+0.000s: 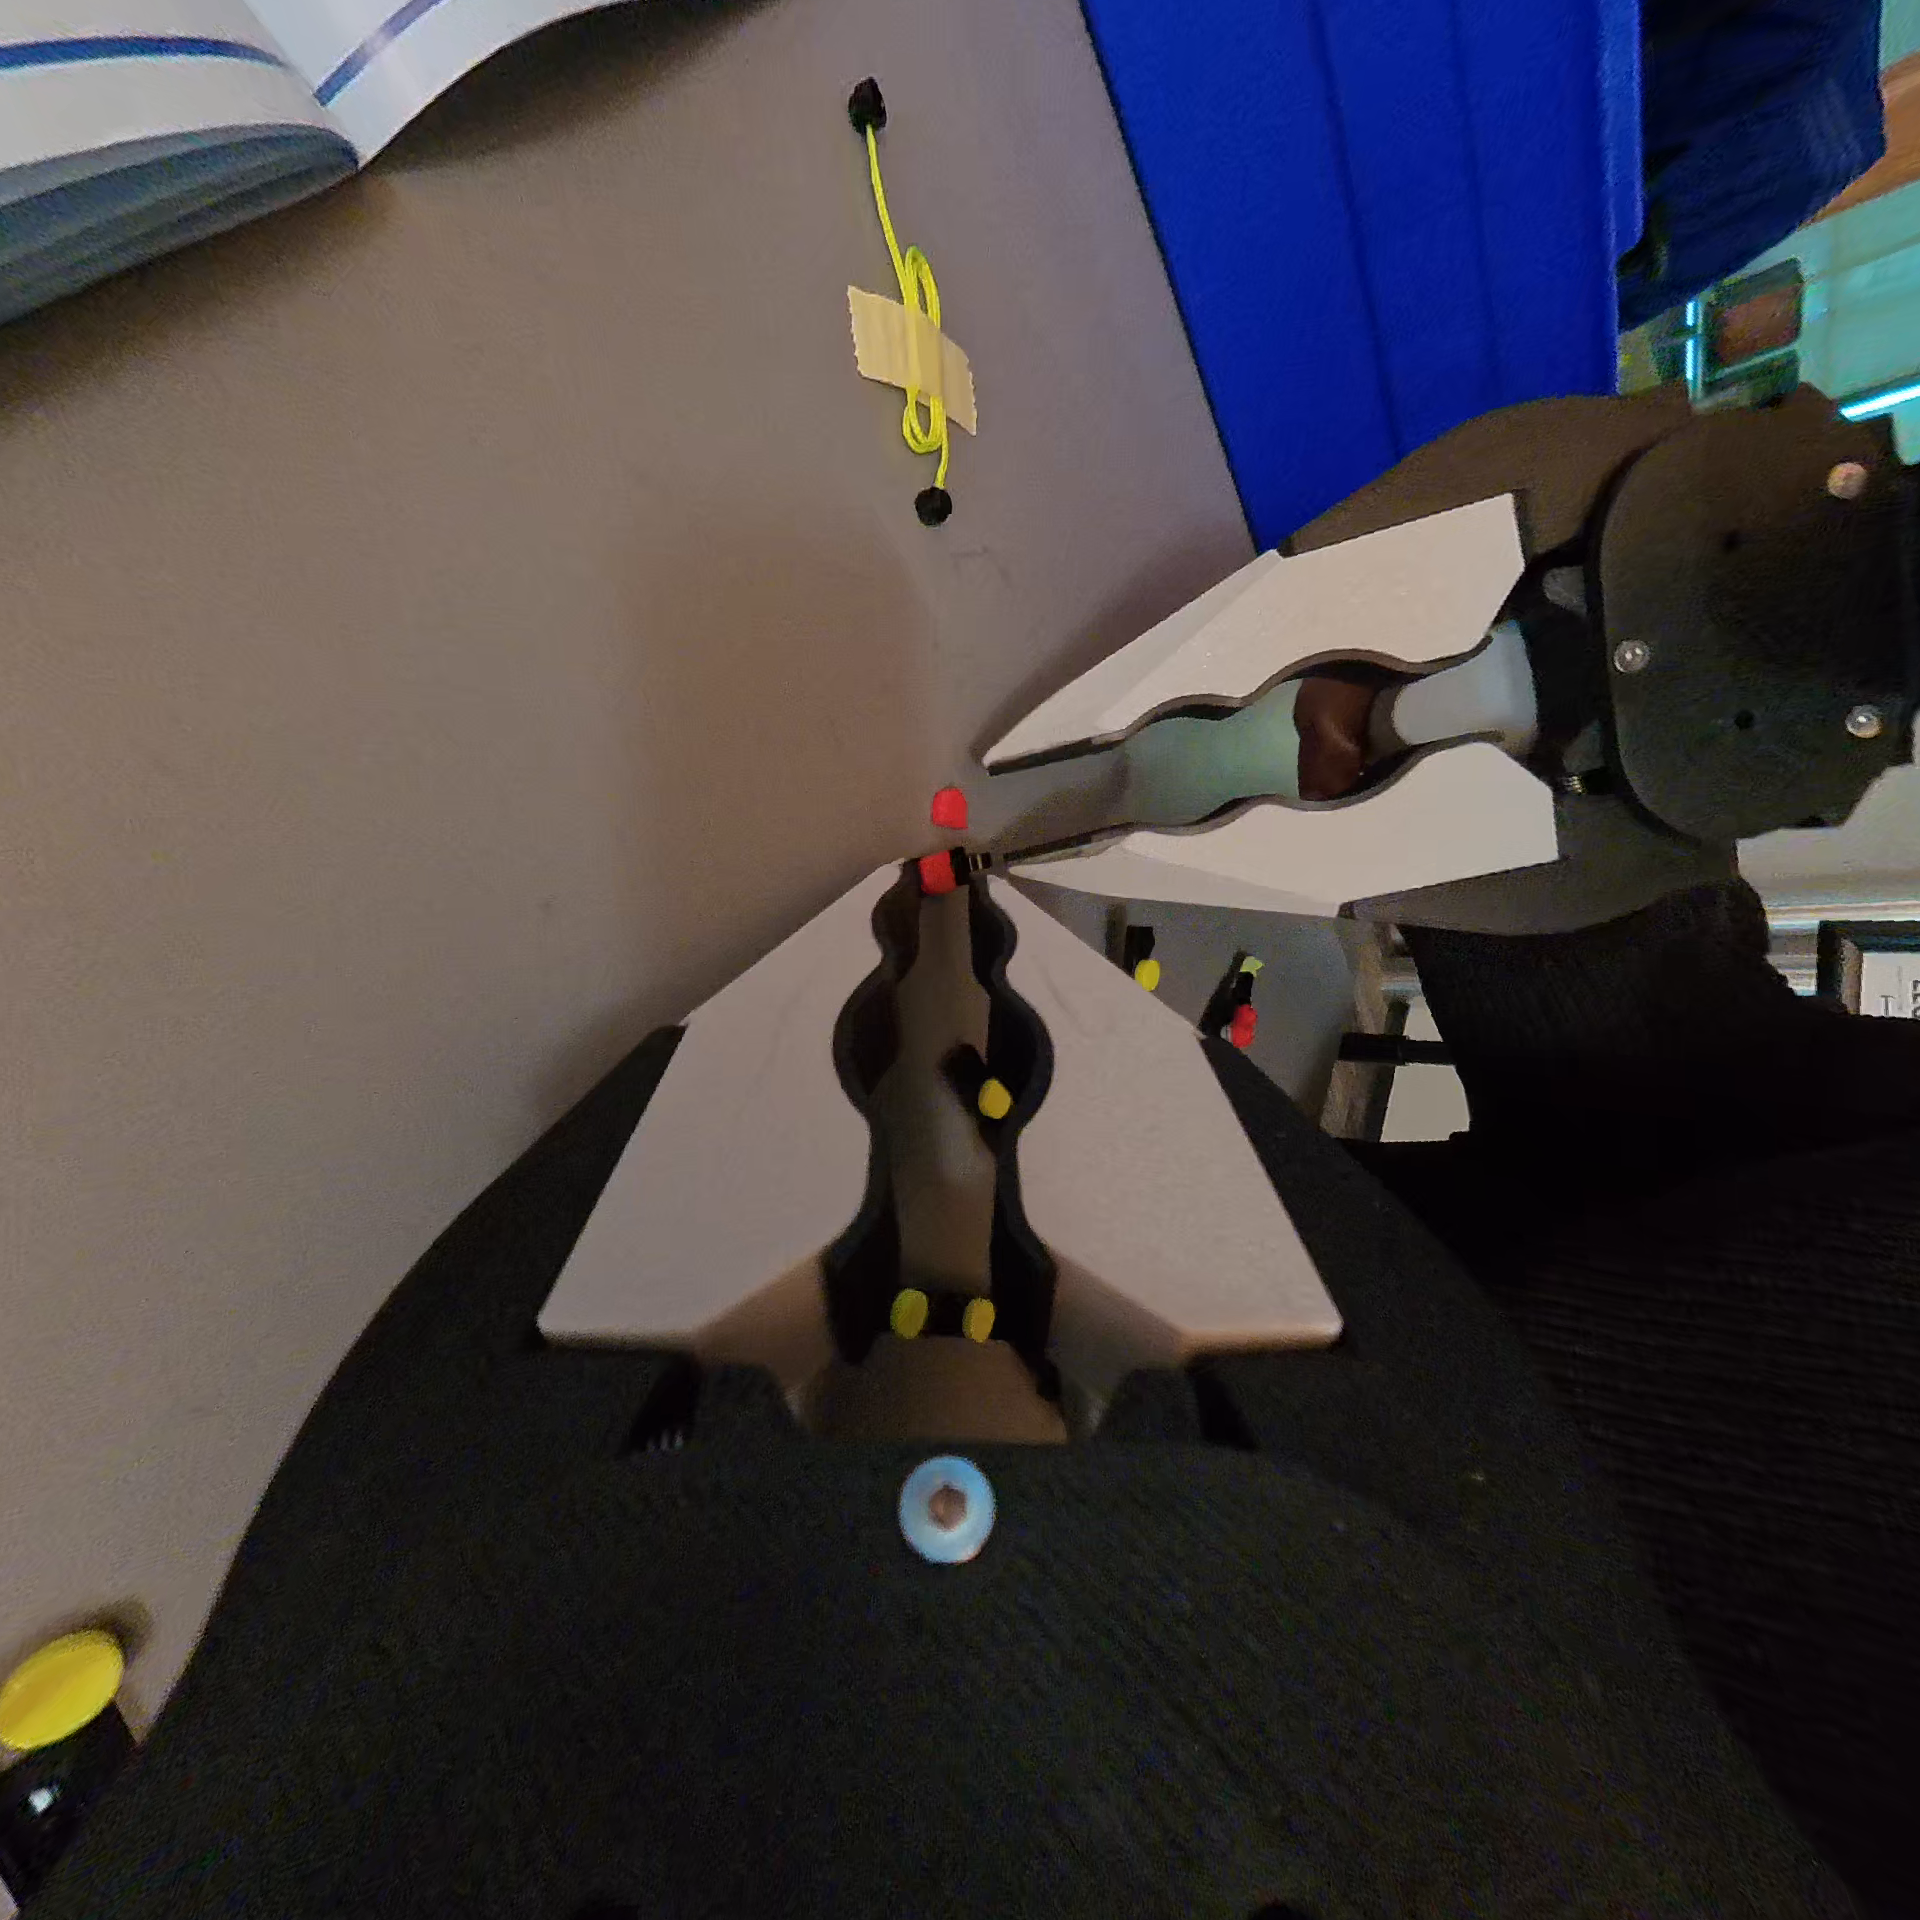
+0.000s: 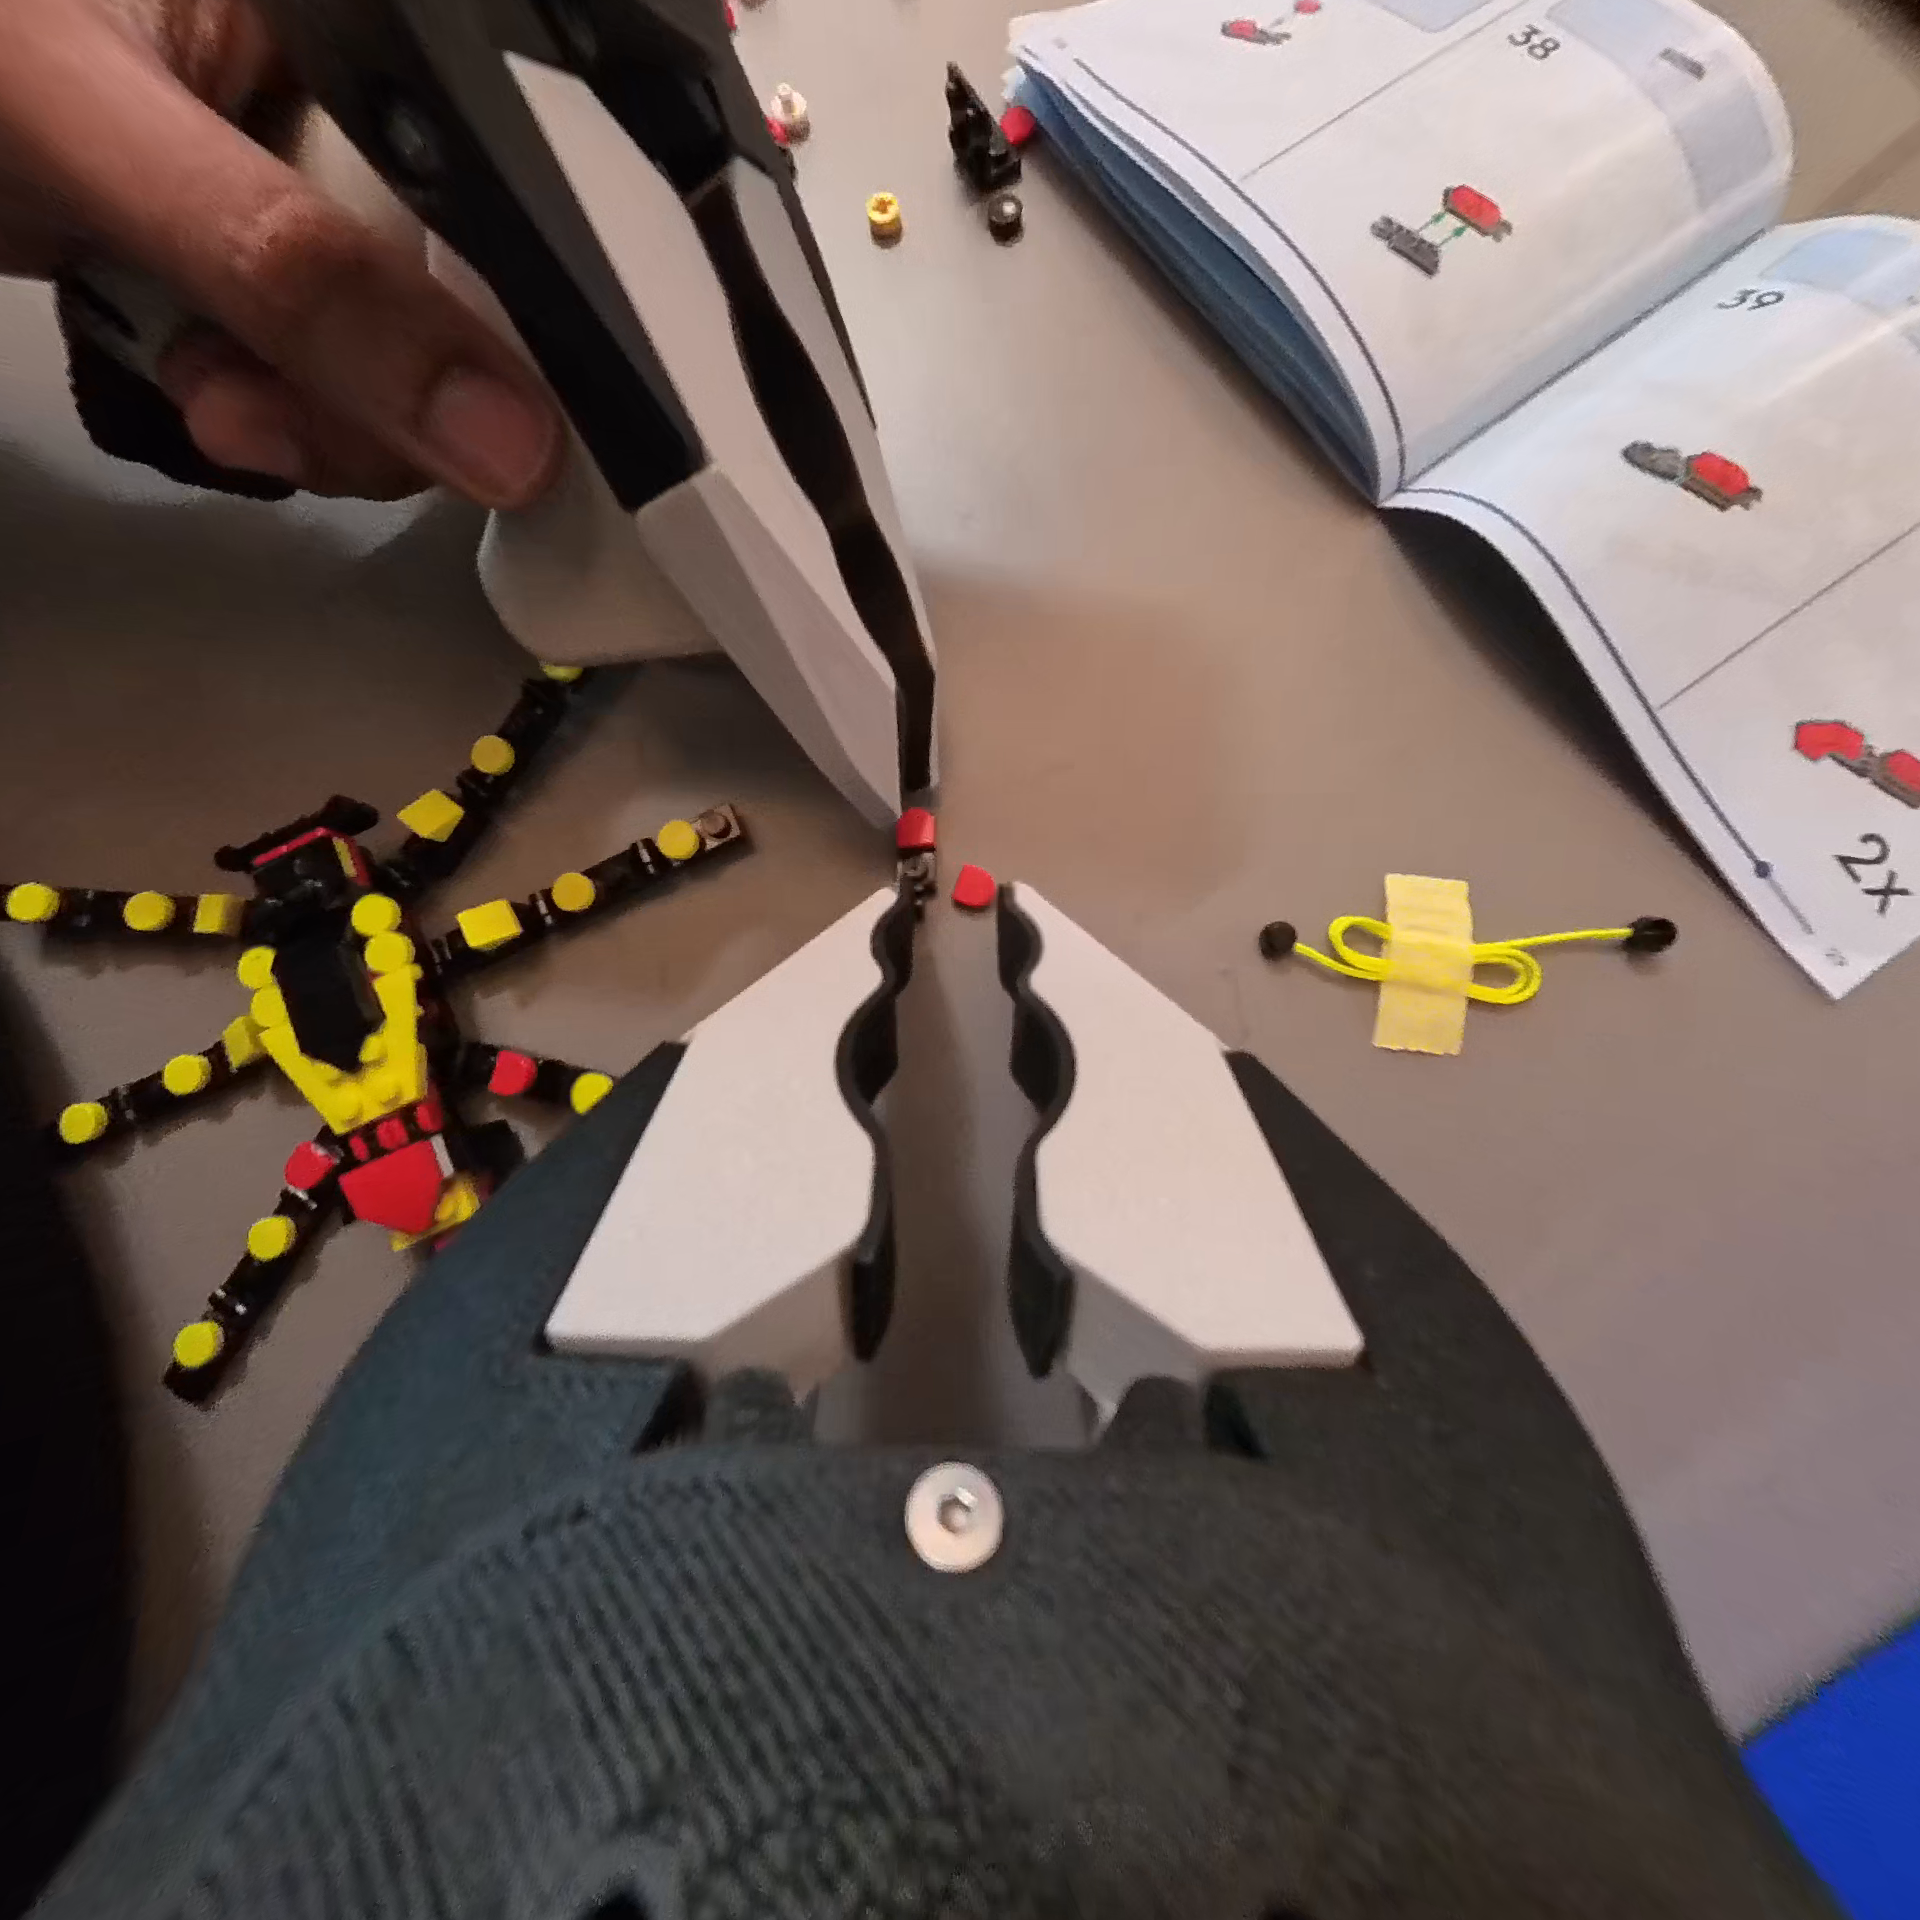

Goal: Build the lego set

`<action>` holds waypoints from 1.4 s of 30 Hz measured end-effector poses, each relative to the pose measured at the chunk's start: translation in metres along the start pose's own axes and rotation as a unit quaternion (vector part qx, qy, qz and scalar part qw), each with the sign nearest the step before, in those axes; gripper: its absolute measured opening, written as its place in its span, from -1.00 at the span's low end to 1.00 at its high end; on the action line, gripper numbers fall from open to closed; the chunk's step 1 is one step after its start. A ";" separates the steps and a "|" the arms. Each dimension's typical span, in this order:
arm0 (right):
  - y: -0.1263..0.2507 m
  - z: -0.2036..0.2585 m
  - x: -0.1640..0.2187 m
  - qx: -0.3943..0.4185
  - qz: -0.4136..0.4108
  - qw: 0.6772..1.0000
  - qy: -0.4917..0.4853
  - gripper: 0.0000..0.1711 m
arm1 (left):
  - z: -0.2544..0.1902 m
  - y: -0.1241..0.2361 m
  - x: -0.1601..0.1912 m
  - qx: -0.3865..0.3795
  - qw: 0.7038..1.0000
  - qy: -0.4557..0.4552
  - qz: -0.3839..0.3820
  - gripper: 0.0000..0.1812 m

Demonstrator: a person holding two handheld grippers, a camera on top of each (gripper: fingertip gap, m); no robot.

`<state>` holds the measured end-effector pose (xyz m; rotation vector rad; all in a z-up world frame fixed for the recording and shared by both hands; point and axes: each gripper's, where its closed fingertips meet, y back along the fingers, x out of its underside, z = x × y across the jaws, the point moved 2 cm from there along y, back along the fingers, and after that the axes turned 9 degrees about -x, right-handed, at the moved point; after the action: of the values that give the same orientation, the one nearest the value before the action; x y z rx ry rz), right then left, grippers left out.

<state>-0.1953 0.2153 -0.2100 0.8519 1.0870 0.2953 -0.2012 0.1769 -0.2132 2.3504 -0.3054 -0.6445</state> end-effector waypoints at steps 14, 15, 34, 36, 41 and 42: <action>-0.001 -0.013 0.006 0.015 0.017 0.997 0.068 -0.92 | -0.002 0.013 -0.003 0.008 0.999 -0.017 -0.028 -0.91; -0.001 -0.012 0.007 0.013 0.023 0.997 0.071 -0.94 | -0.003 0.017 -0.004 0.014 0.999 -0.023 -0.038 -0.92; -0.016 0.011 -0.003 -0.006 -0.001 0.994 0.111 -0.85 | 0.013 0.063 -0.009 -0.008 0.977 -0.085 -0.198 -1.00; -0.020 0.012 -0.006 -0.012 -0.001 0.993 0.117 -0.93 | 0.012 0.062 -0.008 -0.010 0.976 -0.090 -0.197 -1.00; -0.031 0.021 -0.015 -0.033 0.002 0.989 0.146 -0.93 | 0.012 0.061 -0.008 -0.006 0.977 -0.086 -0.195 -1.00; -0.033 0.024 -0.016 -0.040 0.001 0.987 0.152 -0.93 | 0.012 0.062 -0.008 -0.006 0.977 -0.084 -0.196 -1.00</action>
<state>-0.1884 0.1732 -0.2186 0.7508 1.3482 0.4804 -0.2168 0.1269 -0.1773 2.3656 0.0951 -1.0323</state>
